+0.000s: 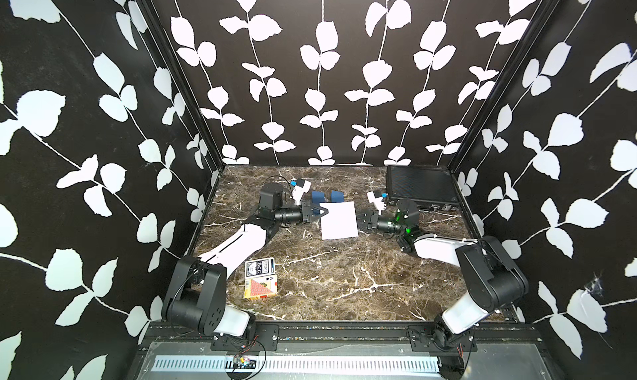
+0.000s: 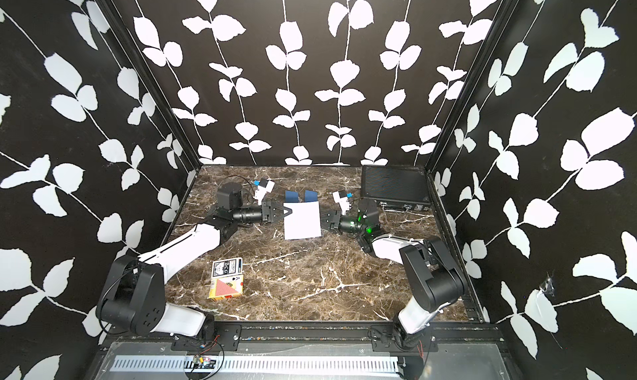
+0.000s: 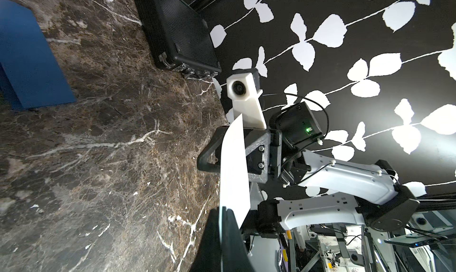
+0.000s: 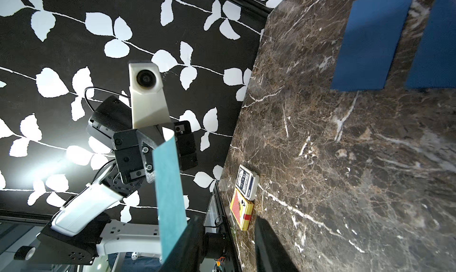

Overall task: Fold the square paper along the opposite sides
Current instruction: Fold the paper.

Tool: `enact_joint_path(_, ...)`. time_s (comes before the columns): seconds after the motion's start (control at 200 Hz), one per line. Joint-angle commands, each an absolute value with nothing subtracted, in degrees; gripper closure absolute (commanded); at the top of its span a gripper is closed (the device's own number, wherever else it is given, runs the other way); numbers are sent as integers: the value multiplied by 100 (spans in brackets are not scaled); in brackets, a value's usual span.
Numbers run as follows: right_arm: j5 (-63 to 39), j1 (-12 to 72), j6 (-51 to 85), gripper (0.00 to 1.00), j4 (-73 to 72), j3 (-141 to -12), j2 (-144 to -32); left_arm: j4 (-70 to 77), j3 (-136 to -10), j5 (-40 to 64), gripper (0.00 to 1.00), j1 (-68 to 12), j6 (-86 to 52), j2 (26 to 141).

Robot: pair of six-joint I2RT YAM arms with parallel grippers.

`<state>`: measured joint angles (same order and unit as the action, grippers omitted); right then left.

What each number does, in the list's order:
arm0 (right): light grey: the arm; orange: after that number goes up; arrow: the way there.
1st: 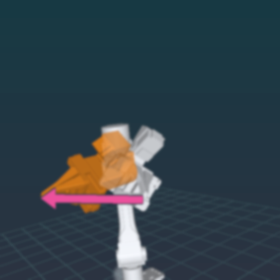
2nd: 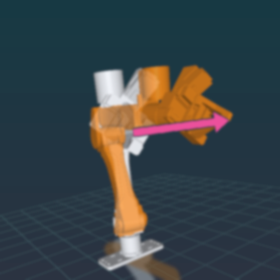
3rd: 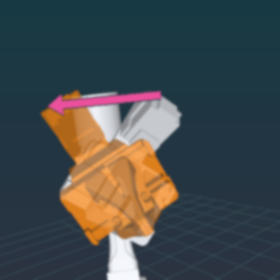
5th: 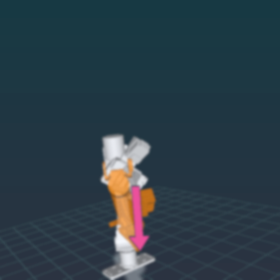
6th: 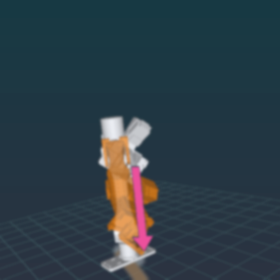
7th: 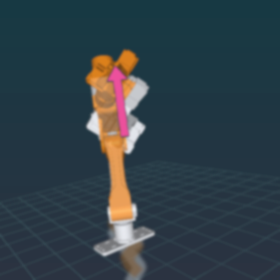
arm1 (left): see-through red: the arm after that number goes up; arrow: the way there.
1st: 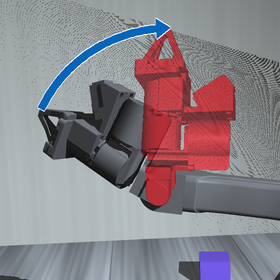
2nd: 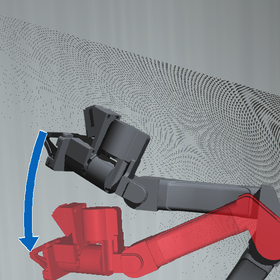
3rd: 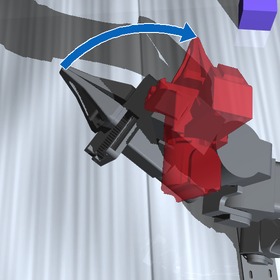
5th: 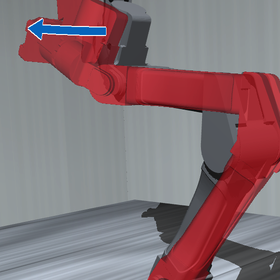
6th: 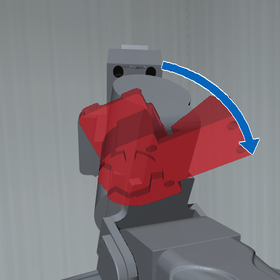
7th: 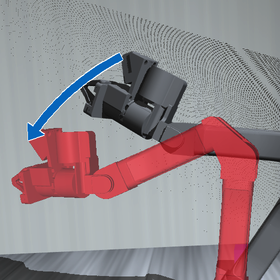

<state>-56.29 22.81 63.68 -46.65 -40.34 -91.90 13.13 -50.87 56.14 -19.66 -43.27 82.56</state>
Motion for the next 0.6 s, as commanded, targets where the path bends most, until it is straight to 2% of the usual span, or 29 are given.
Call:
enact_joint_path(0.0, -5648, 2276, 6225, 61, -4548, -3902, -8785, 1292, -5077, 5592, 100, -1925, -4201, 8303)
enact_joint_path(0.115, -5615, 2276, 6235, 59, -4473, -3868, -8545, 1294, -5068, 5590, 100, -1931, -4192, 8314)
enact_joint_path(0.35, -5529, 2300, 6373, 43, -4479, -3858, -8335, 1261, -5161, 5571, 100, -1920, -4186, 8288)
enact_joint_path(0.595, -5345, 2703, 6117, 39, -4161, -4100, -8356, 1646, -5078, 5667, 100, -1922, -4497, 8266)
